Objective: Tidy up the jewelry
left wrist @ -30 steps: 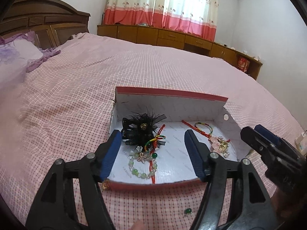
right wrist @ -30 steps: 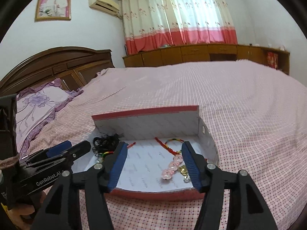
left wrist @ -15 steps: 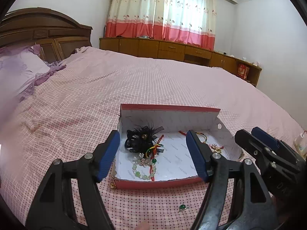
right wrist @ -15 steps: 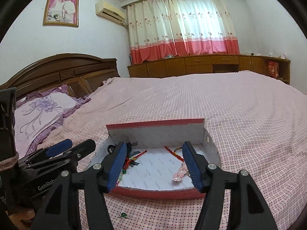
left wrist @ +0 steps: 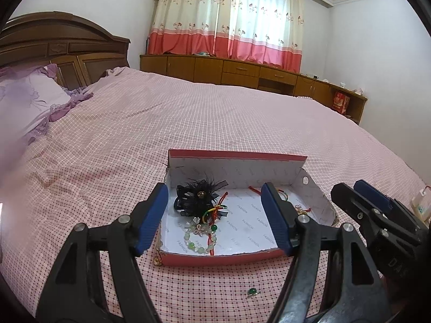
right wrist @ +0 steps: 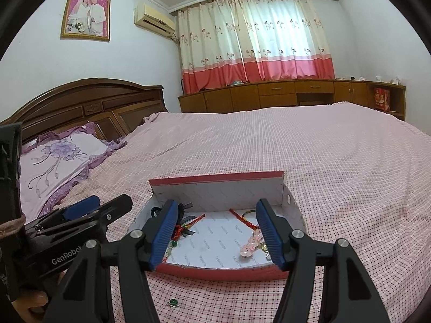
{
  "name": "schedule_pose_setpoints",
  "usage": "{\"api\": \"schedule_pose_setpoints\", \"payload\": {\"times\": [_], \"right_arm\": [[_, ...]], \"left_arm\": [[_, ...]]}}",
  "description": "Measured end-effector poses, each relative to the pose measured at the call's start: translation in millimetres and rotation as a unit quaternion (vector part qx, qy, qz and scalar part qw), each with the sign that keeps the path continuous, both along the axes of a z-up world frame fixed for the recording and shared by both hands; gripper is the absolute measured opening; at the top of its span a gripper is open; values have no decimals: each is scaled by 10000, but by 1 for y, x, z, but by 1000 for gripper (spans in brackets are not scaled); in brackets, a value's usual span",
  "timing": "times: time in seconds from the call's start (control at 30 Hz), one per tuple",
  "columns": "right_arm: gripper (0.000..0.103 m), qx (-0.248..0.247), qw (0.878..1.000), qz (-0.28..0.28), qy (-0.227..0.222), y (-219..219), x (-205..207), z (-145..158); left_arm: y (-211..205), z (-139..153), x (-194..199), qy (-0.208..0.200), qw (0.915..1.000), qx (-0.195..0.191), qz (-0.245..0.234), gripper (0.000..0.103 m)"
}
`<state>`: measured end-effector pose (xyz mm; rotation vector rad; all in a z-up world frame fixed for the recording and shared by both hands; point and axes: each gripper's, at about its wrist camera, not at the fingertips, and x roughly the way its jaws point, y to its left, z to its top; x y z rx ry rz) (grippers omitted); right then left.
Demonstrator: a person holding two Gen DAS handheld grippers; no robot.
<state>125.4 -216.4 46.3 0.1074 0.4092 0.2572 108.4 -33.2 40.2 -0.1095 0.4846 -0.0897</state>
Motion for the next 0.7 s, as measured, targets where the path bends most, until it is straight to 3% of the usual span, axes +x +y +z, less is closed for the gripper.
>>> {"api": "schedule_pose_setpoints", "payload": {"times": [0.7], "right_arm": [[63, 8, 10000, 2, -1, 0, 0, 1]], "left_arm": [[-3, 1, -1, -38, 10000, -12, -21, 63]]}}
